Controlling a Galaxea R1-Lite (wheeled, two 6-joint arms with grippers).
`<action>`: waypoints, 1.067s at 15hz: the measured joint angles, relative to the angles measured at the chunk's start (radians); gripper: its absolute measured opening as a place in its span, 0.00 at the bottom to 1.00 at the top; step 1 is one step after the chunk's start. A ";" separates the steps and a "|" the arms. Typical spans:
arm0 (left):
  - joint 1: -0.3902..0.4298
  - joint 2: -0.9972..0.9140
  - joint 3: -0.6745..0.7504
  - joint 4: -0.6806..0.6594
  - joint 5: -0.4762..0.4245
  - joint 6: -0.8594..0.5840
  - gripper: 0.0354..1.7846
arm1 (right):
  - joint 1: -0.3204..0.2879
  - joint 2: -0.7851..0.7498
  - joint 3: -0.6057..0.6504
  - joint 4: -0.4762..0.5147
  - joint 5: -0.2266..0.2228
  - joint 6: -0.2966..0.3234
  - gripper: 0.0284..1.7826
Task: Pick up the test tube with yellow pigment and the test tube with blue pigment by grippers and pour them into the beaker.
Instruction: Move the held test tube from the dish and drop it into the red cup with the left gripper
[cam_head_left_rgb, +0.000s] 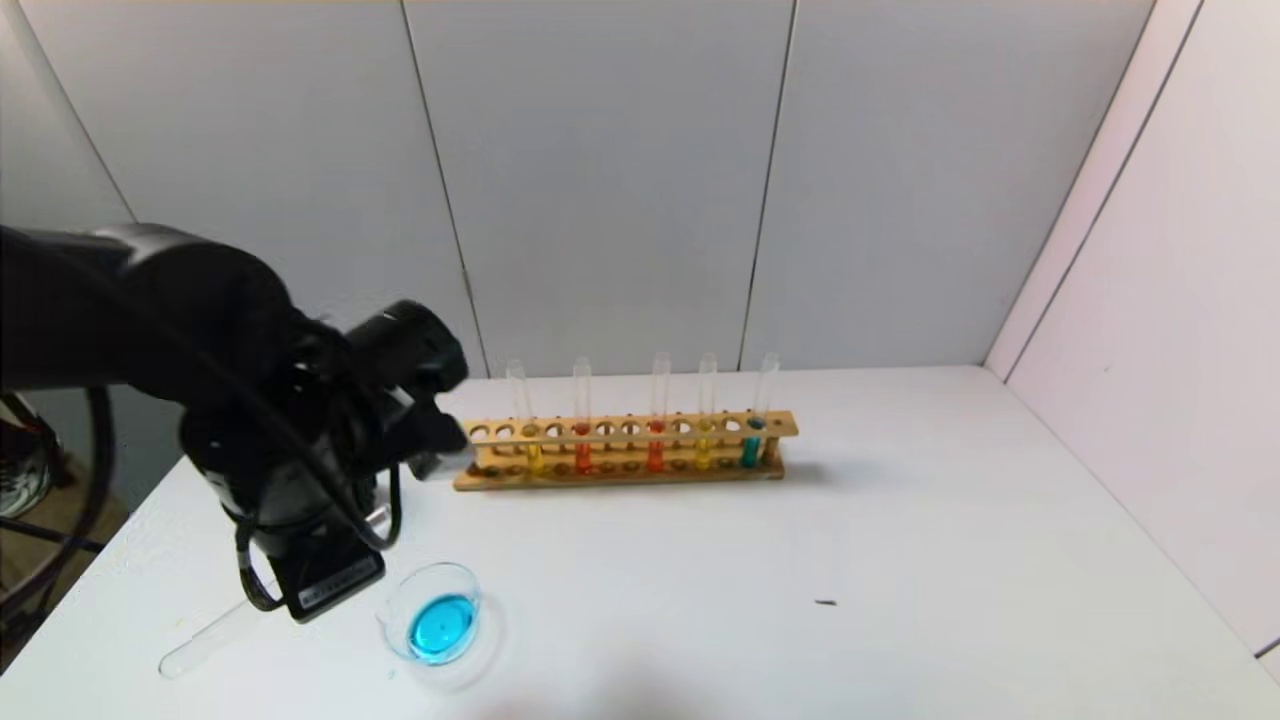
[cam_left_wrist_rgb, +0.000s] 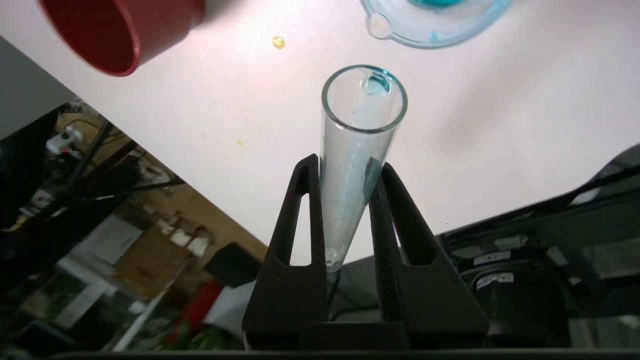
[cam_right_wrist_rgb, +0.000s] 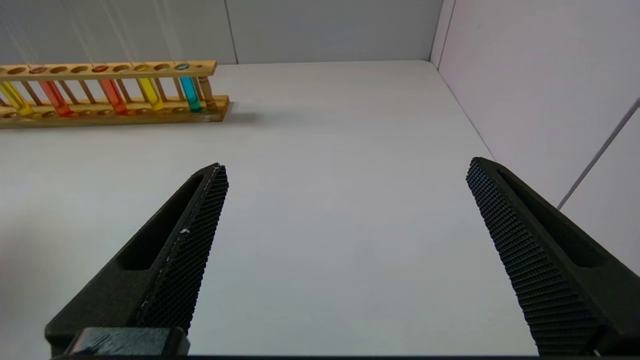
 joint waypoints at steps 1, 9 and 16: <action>0.043 -0.034 -0.008 -0.030 -0.021 0.001 0.16 | 0.000 0.000 0.000 0.000 0.000 0.000 0.98; 0.340 -0.067 -0.080 -0.368 -0.190 -0.048 0.16 | 0.000 0.000 0.000 0.000 0.000 0.000 0.98; 0.402 0.105 -0.341 -0.397 -0.203 -0.152 0.16 | 0.000 0.000 0.000 0.000 0.000 0.000 0.98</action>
